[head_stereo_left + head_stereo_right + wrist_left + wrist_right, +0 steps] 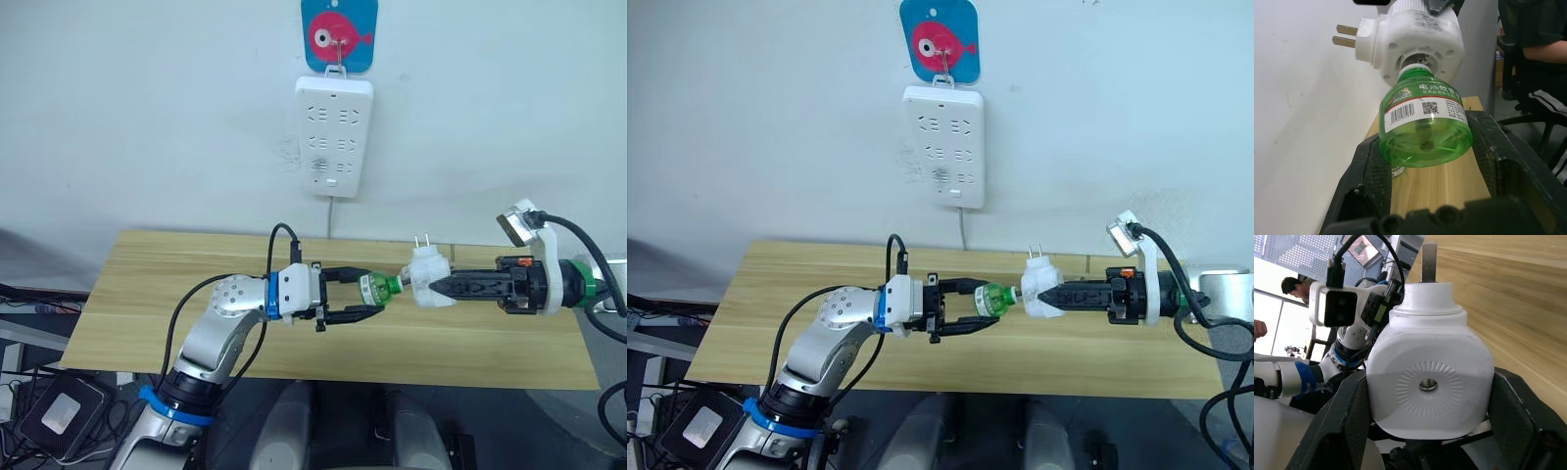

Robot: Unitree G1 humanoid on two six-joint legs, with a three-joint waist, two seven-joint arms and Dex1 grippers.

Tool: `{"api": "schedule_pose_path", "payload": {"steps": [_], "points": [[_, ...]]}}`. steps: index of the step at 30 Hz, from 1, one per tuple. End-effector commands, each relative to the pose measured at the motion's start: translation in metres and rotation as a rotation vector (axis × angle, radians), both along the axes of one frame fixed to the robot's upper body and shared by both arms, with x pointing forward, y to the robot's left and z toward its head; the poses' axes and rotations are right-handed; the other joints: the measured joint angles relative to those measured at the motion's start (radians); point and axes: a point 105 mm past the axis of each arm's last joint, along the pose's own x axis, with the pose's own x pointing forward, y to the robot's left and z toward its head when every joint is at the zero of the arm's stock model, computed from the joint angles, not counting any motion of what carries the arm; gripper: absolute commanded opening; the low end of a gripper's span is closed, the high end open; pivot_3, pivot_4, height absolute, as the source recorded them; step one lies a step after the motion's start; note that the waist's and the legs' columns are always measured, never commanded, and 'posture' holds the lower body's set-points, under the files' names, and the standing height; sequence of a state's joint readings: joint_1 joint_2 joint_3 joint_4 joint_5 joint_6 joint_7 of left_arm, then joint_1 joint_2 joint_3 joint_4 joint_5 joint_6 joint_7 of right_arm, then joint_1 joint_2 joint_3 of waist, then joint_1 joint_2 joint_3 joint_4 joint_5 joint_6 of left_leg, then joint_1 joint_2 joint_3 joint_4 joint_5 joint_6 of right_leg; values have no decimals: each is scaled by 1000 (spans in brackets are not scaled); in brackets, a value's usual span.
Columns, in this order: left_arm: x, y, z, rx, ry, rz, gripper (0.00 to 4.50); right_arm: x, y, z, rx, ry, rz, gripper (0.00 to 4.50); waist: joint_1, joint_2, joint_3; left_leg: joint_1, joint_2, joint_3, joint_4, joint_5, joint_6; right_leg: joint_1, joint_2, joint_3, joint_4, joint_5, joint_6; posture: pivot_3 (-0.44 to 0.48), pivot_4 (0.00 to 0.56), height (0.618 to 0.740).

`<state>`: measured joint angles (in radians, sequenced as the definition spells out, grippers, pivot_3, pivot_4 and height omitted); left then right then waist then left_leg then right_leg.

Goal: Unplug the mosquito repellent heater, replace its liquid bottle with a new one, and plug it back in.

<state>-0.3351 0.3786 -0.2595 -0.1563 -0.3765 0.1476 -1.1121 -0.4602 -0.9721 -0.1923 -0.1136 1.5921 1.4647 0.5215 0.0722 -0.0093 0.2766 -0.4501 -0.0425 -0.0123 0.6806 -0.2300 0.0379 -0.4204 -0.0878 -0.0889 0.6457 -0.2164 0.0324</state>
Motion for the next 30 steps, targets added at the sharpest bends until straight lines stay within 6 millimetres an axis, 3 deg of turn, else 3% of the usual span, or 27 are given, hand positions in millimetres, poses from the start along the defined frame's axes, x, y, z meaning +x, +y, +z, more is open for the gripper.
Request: {"api": "schedule_pose_path", "payload": {"steps": [1,19,30], "points": [[-20,-12,15,-37,-67,-113,2224,-2,5,10,17,-30,29,2989,0,0,0,0,0,0,0,0,0,0,0,0,0,0,0,69,222,740],[-24,-10,17,-39,-49,-144,2224,3,8,11,28,-22,14,2989,-13,0,0,0,0,-1,0,0,0,0,0,1,0,0,0,68,234,740],[-14,-9,23,-56,-64,-105,2224,-3,14,10,31,-13,47,2989,-17,0,0,0,0,-1,0,0,0,0,0,1,0,0,0,73,241,740]]}}
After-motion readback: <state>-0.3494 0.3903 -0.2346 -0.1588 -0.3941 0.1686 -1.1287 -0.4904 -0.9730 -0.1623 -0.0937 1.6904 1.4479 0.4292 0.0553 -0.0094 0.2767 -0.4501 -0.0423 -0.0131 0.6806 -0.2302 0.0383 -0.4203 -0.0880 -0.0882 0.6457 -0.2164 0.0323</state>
